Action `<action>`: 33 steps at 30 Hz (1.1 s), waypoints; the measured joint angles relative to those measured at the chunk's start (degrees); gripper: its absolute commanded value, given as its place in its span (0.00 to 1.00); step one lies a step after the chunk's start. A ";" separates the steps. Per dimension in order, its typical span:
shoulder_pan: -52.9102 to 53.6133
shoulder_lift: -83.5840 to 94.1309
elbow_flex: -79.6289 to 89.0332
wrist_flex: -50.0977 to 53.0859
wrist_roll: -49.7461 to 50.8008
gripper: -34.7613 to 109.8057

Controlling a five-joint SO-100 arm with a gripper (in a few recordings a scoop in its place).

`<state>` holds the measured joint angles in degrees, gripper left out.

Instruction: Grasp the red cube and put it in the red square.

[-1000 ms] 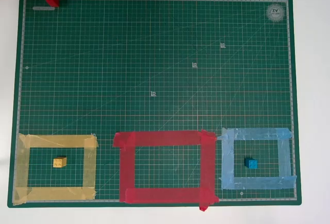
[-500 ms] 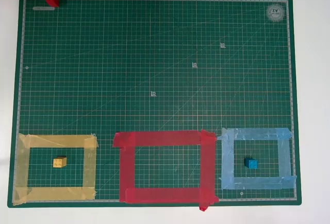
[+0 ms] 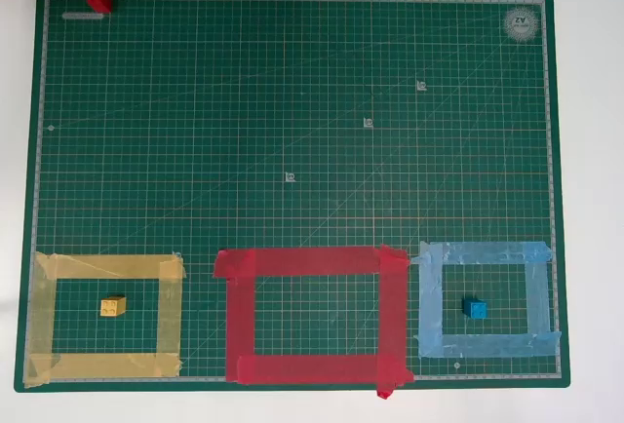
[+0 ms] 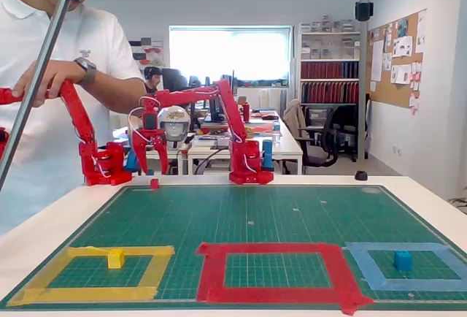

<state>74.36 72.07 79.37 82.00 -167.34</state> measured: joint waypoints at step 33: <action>0.09 -1.05 6.50 -5.27 0.00 0.39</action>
<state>74.44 71.02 85.87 76.73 -167.34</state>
